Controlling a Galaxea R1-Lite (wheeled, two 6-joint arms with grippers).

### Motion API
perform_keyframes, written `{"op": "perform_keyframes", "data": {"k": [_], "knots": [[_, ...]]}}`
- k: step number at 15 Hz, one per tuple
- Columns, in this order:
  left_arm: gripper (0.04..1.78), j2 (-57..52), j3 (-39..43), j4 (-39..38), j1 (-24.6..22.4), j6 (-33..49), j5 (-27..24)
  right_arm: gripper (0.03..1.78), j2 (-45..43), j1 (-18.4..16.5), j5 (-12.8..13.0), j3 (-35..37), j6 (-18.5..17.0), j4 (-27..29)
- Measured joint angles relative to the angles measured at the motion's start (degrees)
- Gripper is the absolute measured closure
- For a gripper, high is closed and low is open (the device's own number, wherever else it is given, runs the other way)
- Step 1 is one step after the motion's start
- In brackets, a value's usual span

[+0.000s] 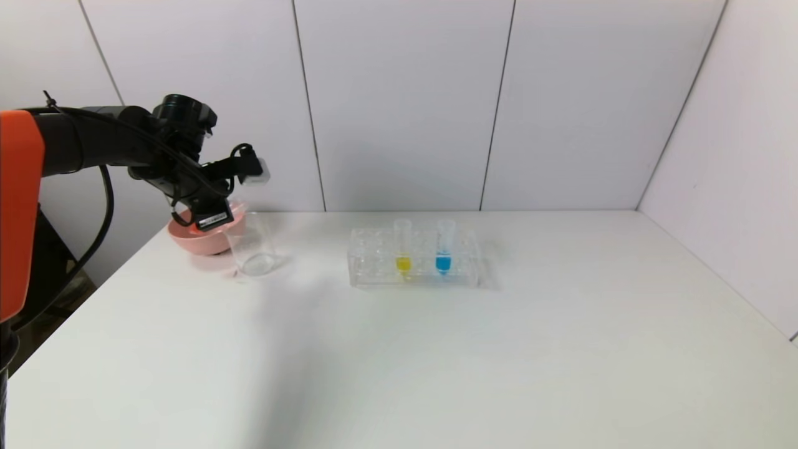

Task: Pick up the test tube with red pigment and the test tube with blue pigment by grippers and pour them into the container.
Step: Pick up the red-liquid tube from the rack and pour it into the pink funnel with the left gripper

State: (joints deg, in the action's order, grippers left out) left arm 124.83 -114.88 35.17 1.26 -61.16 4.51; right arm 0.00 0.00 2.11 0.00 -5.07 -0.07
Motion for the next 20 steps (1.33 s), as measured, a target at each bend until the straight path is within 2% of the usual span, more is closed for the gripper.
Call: {"op": "perform_keyframes", "data": {"k": [3, 10, 20], "knots": [[1.39, -0.05, 0.0, 0.41, 0.65, -0.8, 3.45, 0.04, 0.0, 0.0, 0.0, 0.0, 0.0, 0.0], [1.39, -1.27, 0.02, 4.38, 1.28, -1.6, 5.83, 0.04, 0.0, 0.0, 0.0, 0.0, 0.0, 0.0], [1.39, -1.55, 0.02, 4.79, 2.6, -2.06, 10.53, 0.04, 0.0, 0.0, 0.0, 0.0, 0.0, 0.0]]}}
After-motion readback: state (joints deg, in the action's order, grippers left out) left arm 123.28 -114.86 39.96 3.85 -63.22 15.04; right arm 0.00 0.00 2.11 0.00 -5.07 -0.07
